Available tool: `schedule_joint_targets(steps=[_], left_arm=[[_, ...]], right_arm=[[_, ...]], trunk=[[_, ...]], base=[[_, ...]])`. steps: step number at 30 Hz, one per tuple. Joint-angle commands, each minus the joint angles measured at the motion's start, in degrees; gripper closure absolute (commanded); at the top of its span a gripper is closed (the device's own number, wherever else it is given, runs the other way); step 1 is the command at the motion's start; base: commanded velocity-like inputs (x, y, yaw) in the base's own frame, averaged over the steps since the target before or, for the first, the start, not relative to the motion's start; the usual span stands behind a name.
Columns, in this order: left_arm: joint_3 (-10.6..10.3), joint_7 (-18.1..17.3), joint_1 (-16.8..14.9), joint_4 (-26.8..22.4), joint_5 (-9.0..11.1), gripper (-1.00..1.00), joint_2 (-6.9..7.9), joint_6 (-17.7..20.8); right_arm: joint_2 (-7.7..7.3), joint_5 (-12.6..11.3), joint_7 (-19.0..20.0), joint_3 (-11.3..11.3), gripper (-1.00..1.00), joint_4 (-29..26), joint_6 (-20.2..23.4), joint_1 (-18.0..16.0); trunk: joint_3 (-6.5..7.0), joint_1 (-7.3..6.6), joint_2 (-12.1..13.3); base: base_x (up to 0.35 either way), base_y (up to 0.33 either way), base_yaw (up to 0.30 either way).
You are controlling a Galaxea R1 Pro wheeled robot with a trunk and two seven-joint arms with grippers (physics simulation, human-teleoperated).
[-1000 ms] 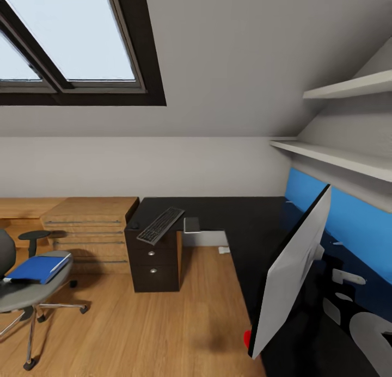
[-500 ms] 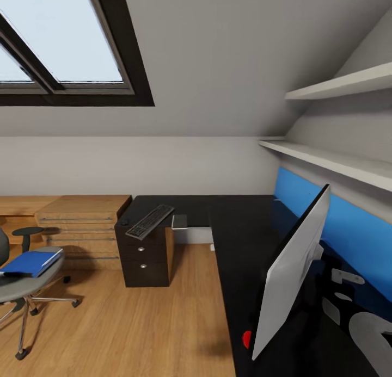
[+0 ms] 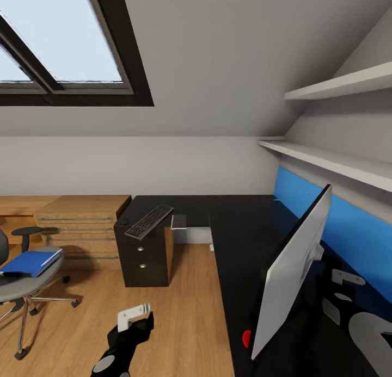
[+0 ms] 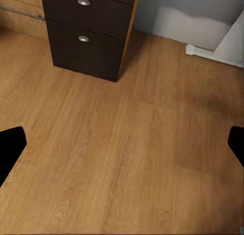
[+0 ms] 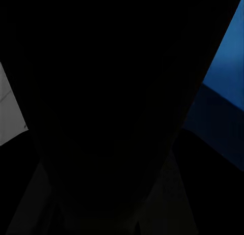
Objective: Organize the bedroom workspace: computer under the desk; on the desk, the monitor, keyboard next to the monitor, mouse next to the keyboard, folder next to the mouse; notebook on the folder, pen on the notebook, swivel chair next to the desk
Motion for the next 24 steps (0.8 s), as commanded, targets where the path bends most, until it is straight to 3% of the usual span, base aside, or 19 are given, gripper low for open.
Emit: schedule_joint_targets(steps=[1, 2, 4, 11, 24], left_arm=[[-0.17, 0.54, 0.81, -1.66, 0.51, -1.00, 1.30, 0.17], [-0.21, 0.57, 1.65, -2.98, 0.56, -1.00, 2.37, 0.17], [-0.31, 0.59, 2.25, -3.92, 0.58, -1.00, 3.03, 0.17], [-1.30, 0.64, 2.66, -4.41, 0.76, -1.00, 3.47, 0.18], [-1.53, 0.68, 2.70, -3.23, 0.88, -1.00, 3.41, 0.15]], right_arm=[[0.02, -0.31, 0.03, 0.41, 1.00, 0.03, -0.44, -0.04], [0.05, -0.30, 0.03, 0.41, 1.00, 0.02, -0.46, -0.04], [0.07, -0.29, 0.04, 0.41, 1.00, 0.04, -0.47, -0.04], [0.08, -0.29, 0.03, 0.41, 1.00, 0.03, -0.48, -0.04], [0.16, -0.29, 0.03, 0.41, 1.00, 0.04, -0.38, -0.04]], trunk=[[-0.10, 0.02, -0.07], [-0.10, 0.02, -0.07], [-0.10, 0.02, -0.07], [-0.10, 0.02, -0.07], [-0.10, 0.02, -0.07]], base=[[0.000, 0.000, 0.000], [0.000, 0.000, 0.000], [0.000, 0.000, 0.000], [0.000, -0.036, 0.000], [0.009, -0.288, 0.000]])
